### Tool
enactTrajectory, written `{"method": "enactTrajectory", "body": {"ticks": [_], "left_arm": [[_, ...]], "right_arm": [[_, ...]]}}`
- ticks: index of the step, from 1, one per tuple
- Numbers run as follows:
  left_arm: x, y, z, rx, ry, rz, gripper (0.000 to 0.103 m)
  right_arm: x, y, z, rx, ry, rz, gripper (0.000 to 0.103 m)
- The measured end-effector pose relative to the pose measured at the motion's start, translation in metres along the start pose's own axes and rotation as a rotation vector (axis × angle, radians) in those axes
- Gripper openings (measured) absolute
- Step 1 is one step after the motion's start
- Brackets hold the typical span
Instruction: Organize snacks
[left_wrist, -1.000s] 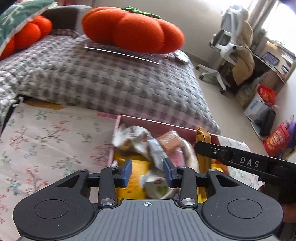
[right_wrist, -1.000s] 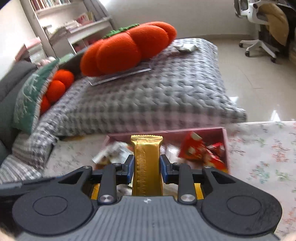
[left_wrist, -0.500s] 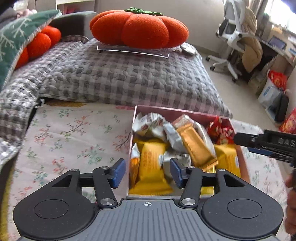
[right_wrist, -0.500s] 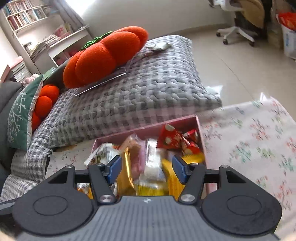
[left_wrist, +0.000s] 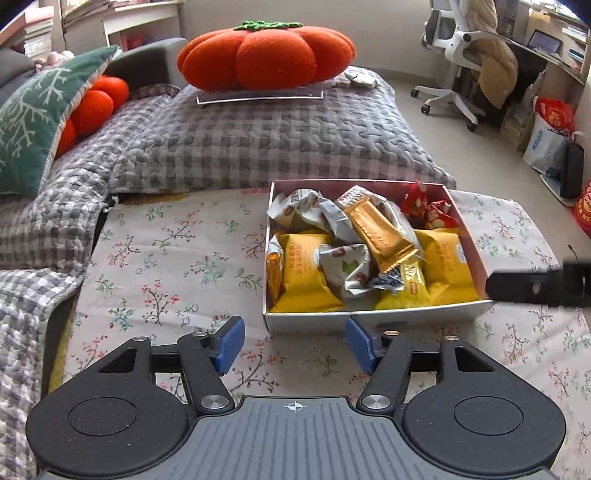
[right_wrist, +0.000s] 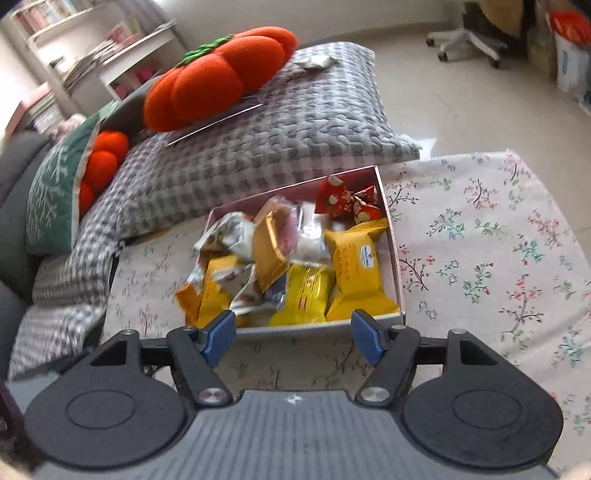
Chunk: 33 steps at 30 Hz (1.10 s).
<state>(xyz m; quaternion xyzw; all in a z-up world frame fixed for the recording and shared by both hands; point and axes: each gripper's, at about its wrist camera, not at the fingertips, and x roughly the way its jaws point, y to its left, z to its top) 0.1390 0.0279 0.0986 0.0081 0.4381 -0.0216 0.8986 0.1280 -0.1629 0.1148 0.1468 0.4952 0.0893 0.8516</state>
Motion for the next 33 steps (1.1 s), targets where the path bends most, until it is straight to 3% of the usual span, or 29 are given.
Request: {"method": "enactTrajectory", "body": {"ticks": [11,16,19,25,28,33], "left_arm": [[-0.028,0.0,-0.019,0.005,-0.005,-0.006,0.065],[-0.049,0.002,-0.029,0.016,-0.048,0.02,0.083],[-0.056,0.004,-0.038,0.013,-0.041,0.037,0.09],[-0.057,0.008,-0.06,-0.001,0.023,0.039,0.092],[-0.059,0.007,-0.062,0.021,0.03,0.046,0.092],[-0.071,0.011,-0.056,0.005,-0.049,0.091,0.099]], "right_arm": [[-0.021,0.011,-0.037,-0.076,0.006,-0.081,0.089],[-0.035,0.019,-0.049,-0.112,-0.001,-0.092,0.102],[-0.037,0.022,-0.06,-0.123,0.011,-0.086,0.102],[-0.03,0.018,-0.079,-0.049,0.088,-0.118,0.102],[-0.033,0.019,-0.082,-0.041,0.086,-0.122,0.102],[-0.038,0.018,-0.082,-0.031,0.07,-0.119,0.102]]}}
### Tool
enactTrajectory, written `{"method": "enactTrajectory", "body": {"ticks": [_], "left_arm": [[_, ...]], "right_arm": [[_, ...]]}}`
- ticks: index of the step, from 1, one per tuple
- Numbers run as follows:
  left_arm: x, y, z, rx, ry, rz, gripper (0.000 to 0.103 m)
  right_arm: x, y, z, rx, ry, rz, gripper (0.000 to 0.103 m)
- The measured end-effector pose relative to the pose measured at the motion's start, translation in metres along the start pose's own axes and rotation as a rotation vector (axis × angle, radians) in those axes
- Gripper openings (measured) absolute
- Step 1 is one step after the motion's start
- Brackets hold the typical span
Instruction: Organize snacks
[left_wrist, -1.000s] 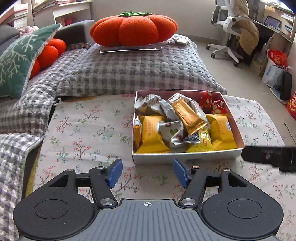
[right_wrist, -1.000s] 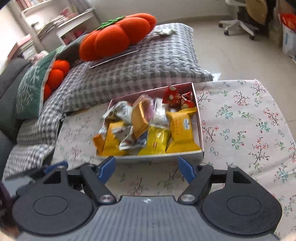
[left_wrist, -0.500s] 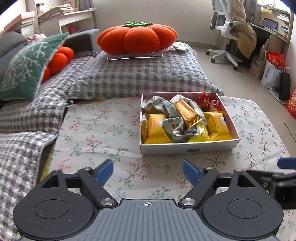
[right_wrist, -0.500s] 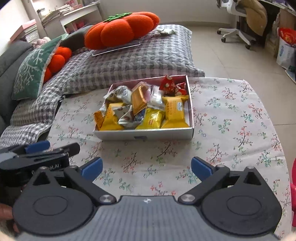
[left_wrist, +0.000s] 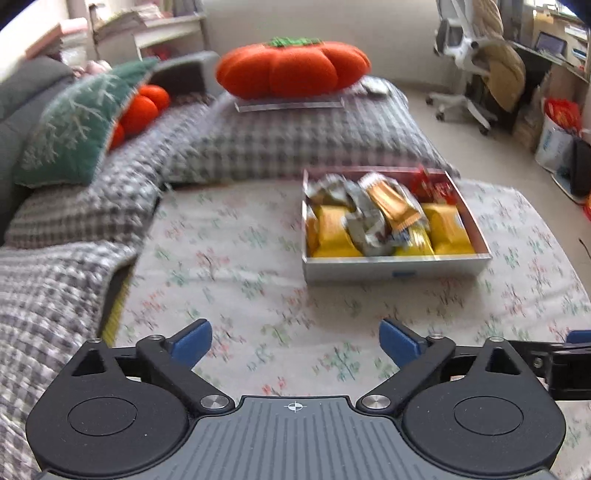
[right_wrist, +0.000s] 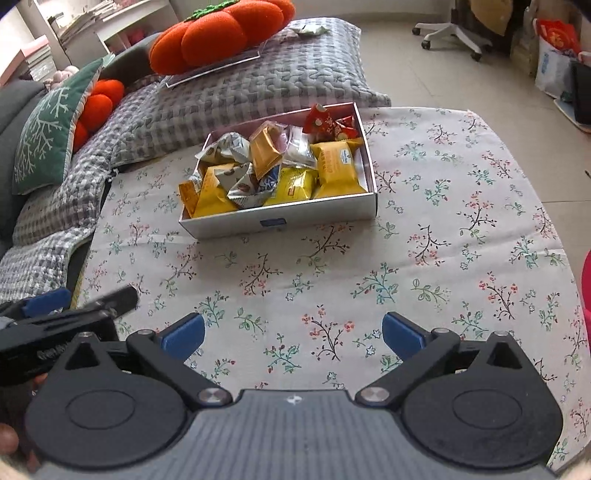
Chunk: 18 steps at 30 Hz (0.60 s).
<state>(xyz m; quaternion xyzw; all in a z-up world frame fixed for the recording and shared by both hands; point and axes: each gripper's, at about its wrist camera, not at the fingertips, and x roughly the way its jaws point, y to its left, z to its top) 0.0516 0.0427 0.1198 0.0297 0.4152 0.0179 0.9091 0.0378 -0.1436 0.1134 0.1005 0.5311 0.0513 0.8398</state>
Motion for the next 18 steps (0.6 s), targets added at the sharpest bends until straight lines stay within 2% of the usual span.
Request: {"method": "enactTrajectory", "body": {"ticks": [5,11,18], "left_arm": [[-0.0002,-0.0014,0.0043,0.001,0.0,-0.019,0.099],[0.0028,-0.0037,0.0026,0.01,0.025,-0.024,0.1],[0.0065,0.0016,0.0025,-0.027,0.054,-0.029,0.101]], "right_arm": [[-0.0026,0.0029,0.0023,-0.013,-0.027,-0.013,0.103],[0.0011,0.0077,0.0023,-0.043,-0.015,-0.018,0.103],[0.0037,0.0081,0.0024,-0.044,-0.001,-0.044,0.103]]}}
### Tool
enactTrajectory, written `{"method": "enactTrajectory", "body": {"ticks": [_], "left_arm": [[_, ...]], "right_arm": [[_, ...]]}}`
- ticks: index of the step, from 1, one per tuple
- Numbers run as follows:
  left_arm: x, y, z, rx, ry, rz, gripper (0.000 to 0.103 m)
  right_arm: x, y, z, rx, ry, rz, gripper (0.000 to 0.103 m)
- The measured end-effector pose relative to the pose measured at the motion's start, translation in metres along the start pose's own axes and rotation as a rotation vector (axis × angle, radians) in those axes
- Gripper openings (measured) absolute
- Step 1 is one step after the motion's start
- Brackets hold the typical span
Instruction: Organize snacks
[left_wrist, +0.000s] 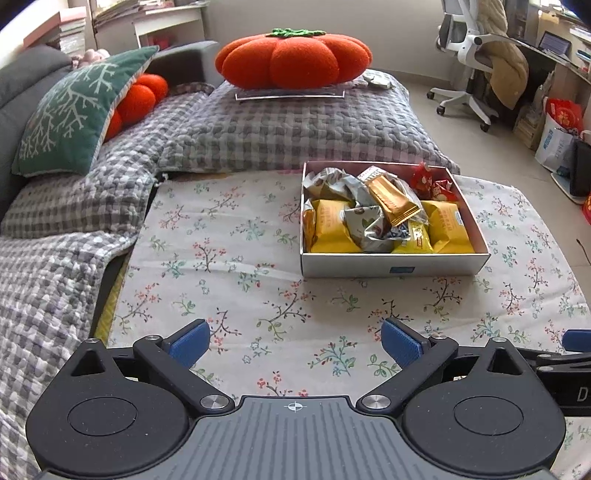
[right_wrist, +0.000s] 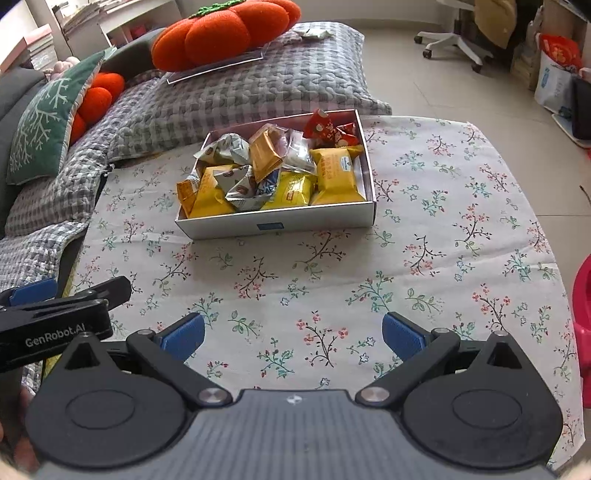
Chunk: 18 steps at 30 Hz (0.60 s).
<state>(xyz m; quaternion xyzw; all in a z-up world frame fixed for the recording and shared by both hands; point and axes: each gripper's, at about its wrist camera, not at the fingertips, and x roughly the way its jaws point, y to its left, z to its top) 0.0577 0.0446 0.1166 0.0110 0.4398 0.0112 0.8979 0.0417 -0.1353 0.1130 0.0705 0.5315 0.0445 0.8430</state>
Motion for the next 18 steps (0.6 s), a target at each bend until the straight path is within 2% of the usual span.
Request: {"method": "enactTrajectory", "body": {"ticks": [4,18], "left_arm": [[0.0028,-0.0004,-0.0007,-0.011,0.026,-0.017,0.101],[-0.0004,-0.005,-0.0005,0.009,0.012,-0.023,0.102]], "right_arm": [[0.0002,0.0024,-0.0001,-0.008,0.0,-0.011,0.103],[-0.0001,0.0027,0.0002,-0.007,-0.003,-0.03,0.103]]}}
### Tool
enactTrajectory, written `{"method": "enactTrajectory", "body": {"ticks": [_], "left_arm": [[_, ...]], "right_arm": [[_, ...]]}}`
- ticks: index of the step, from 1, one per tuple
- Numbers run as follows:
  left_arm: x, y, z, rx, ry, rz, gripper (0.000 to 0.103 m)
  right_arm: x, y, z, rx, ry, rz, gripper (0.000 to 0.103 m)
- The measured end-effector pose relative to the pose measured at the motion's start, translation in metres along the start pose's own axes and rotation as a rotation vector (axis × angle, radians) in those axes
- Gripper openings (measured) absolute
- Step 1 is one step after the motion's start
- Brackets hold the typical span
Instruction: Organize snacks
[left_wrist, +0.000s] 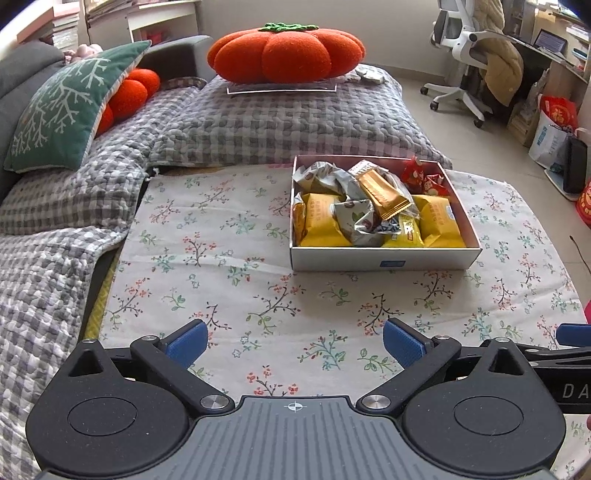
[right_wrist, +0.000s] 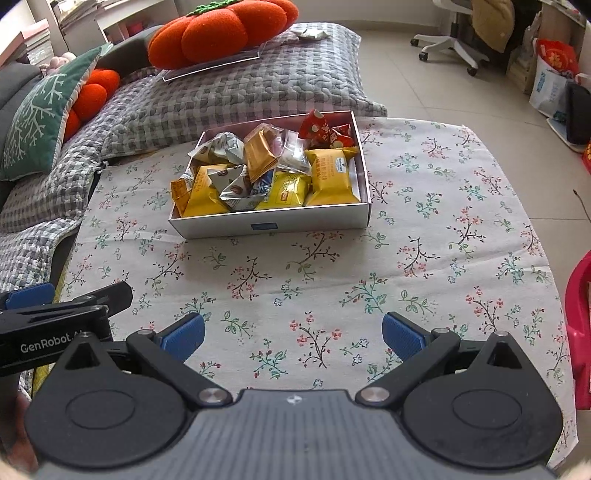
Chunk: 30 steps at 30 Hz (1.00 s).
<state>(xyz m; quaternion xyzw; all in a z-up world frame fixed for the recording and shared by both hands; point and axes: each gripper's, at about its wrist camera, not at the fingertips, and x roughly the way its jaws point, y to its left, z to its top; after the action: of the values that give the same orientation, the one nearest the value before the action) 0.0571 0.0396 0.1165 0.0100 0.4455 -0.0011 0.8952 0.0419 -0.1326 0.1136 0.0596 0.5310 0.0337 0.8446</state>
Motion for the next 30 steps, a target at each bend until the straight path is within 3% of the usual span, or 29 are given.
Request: {"method": "enactTrajectory", "body": {"ticks": [30], "left_arm": [[-0.0004,-0.0018,-0.0008,0.011,0.002,0.002,0.103]], "right_arm": [[0.0,0.0009,0.0001,0.0,0.003,-0.002,0.103]]}}
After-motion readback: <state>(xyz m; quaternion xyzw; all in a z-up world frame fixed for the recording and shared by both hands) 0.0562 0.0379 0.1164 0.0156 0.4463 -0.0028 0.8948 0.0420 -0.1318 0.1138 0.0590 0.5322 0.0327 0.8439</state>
